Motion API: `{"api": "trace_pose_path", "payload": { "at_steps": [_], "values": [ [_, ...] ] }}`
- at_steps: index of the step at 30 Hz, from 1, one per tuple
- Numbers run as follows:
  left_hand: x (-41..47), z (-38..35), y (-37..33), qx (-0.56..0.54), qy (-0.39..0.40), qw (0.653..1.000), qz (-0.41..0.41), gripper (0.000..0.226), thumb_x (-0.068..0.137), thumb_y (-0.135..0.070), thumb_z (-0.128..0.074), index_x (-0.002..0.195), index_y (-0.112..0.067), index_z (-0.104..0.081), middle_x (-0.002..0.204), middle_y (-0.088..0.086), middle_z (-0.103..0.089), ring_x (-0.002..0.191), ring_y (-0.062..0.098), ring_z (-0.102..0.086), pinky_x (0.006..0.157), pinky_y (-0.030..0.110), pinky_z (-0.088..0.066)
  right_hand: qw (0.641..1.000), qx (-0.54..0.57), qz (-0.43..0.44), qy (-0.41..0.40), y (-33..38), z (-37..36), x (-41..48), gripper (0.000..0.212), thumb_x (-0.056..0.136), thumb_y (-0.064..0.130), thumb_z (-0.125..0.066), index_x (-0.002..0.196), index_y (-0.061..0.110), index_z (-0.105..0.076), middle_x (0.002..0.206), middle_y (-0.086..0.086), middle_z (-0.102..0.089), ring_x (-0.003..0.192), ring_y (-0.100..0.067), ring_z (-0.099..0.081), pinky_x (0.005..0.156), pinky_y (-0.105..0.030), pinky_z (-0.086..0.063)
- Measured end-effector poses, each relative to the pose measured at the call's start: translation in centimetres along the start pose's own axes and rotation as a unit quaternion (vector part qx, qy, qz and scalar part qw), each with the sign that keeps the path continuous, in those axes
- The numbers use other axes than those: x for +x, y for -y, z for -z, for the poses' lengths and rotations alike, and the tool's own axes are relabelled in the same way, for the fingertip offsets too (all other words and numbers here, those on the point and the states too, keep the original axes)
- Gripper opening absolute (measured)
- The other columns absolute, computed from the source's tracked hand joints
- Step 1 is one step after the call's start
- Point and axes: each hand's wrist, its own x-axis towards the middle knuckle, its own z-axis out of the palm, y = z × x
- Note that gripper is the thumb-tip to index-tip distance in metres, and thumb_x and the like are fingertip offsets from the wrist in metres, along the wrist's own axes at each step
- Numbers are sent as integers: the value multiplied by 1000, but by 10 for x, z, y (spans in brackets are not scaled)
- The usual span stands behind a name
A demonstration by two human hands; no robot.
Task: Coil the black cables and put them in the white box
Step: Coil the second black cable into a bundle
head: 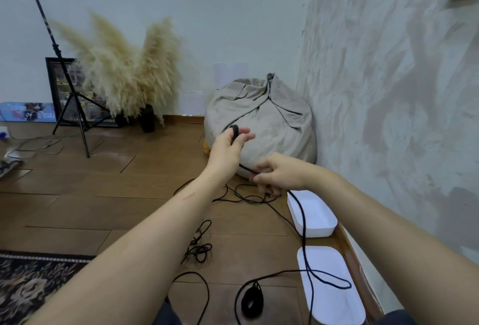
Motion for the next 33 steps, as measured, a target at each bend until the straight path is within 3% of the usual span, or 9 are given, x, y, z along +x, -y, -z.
{"api": "trace_pose_path", "payload": {
  "at_steps": [2, 5, 8, 10, 14, 17, 21, 25, 33],
  "values": [
    [-3, -1, 11, 91, 29, 995, 1, 20, 107, -18, -47, 114, -13, -65, 100, -12, -74, 105, 8, -66, 100, 32, -49, 994, -94, 18, -49, -1, 12, -1, 17, 99, 21, -58, 104, 12, -71, 78, 2, -73, 62, -5, -59, 63, -20, -45],
    [-14, -11, 9, 97, 131, 986, 30, 25, 110, -17, -41, 101, -10, -64, 86, -2, -68, 87, 5, -65, 87, 27, -53, 970, -164, 61, -169, -10, 22, -1, 17, 95, 27, -63, 104, 23, -77, 80, 6, -71, 81, -14, -63, 76, -35, -47],
    [-23, -23, -11, -69, 194, 970, 125, 38, 113, -25, -31, 103, -2, -60, 75, 6, -59, 78, 18, -64, 74, 22, -56, 960, -96, 85, -248, -18, 27, -7, 15, 94, 25, -65, 99, 29, -79, 85, 13, -72, 85, -7, -63, 77, -28, -47],
    [-25, -29, -23, -163, 217, 946, 179, 43, 113, -32, -28, 106, -1, -57, 73, 6, -54, 67, 18, -58, 70, 28, -55, 952, -55, 97, -284, -22, 28, -11, 13, 93, 24, -68, 96, 26, -80, 87, 10, -75, 83, -4, -64, 74, -23, -46],
    [-26, -37, -29, -171, 258, 937, 163, 36, 112, -32, -33, 95, -8, -55, 72, 2, -44, 62, 14, -50, 71, 28, -53, 944, 14, 73, -323, -27, 30, -11, 7, 90, 24, -71, 89, 26, -78, 76, 4, -71, 66, 4, -55, 64, -13, -37],
    [-25, -32, -28, -162, 283, 935, 136, 26, 111, -22, -39, 97, -8, -56, 70, -1, -46, 71, 15, -53, 74, 25, -54, 946, 66, 67, -312, -32, 31, -10, 8, 89, 26, -73, 85, 33, -75, 76, -2, -69, 66, 0, -53, 69, -22, -41],
    [-22, -21, -28, -143, 299, 938, 103, 23, 110, -15, -40, 104, -5, -60, 74, -3, -49, 75, 13, -55, 79, 26, -53, 963, 116, 77, -232, -32, 33, -10, 18, 98, 14, -61, 107, 19, -76, 87, -5, -72, 70, -2, -58, 68, -20, -47],
    [-22, -20, -29, -133, 294, 942, 89, 22, 110, -13, -40, 105, -3, -58, 74, -2, -48, 75, 13, -53, 77, 24, -52, 974, 113, 56, -188, -29, 33, -11, 32, 105, 15, -46, 117, 32, -70, 109, 3, -72, 96, -19, -67, 74, -28, -54],
    [-25, -23, -25, -134, 298, 942, 81, 24, 109, -14, -40, 110, -1, -60, 78, -4, -57, 81, 13, -58, 85, 30, -51, 970, 176, 50, -159, -26, 29, -13, 29, 108, 11, -39, 118, 6, -65, 110, -19, -70, 103, -30, -69, 90, -48, -58]
  ]
}}
